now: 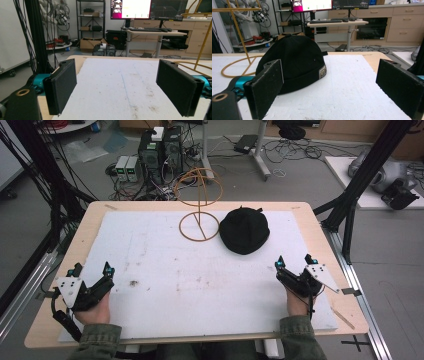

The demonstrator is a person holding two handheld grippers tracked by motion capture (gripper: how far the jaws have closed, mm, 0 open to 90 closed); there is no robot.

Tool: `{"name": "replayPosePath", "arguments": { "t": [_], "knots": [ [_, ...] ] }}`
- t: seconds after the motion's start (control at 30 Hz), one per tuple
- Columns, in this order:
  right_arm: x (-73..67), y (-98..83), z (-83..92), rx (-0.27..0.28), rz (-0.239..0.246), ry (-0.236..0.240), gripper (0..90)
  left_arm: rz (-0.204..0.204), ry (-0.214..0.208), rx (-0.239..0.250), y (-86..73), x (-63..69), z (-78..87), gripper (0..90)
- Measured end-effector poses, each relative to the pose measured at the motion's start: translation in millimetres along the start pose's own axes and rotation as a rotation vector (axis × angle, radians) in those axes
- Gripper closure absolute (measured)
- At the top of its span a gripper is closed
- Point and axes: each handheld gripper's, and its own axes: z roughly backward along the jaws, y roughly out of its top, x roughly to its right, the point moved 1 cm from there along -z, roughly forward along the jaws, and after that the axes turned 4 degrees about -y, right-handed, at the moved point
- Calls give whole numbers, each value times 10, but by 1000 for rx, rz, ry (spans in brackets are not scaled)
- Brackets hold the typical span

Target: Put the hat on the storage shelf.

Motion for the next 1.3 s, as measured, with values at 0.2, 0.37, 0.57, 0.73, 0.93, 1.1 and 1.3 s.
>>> {"name": "replayPosePath", "arguments": {
  "t": [0.2,0.37,0.57,0.73,0.93,1.1,1.3],
  "knots": [
    [-1,3,-10,-3,-4,-1,65,-3,1,-3,-2,-2,-4,171],
    [-20,1,-53,-11,-1,3,65,-10,-7,-5,-5,13,-24,171],
    [-96,29,-107,-3,27,8,65,-14,-7,-9,-9,11,-38,171],
    [-164,91,-212,2,48,25,66,-20,-8,-13,-15,13,-57,171],
    [-286,166,-323,-5,43,61,65,-27,-10,-17,-16,13,-58,171],
    [-386,181,-429,-18,44,99,65,-32,-18,-21,-18,29,-65,171],
    [-515,223,-614,-43,44,93,66,-26,-21,-22,-24,27,-76,172]
  ]
}}
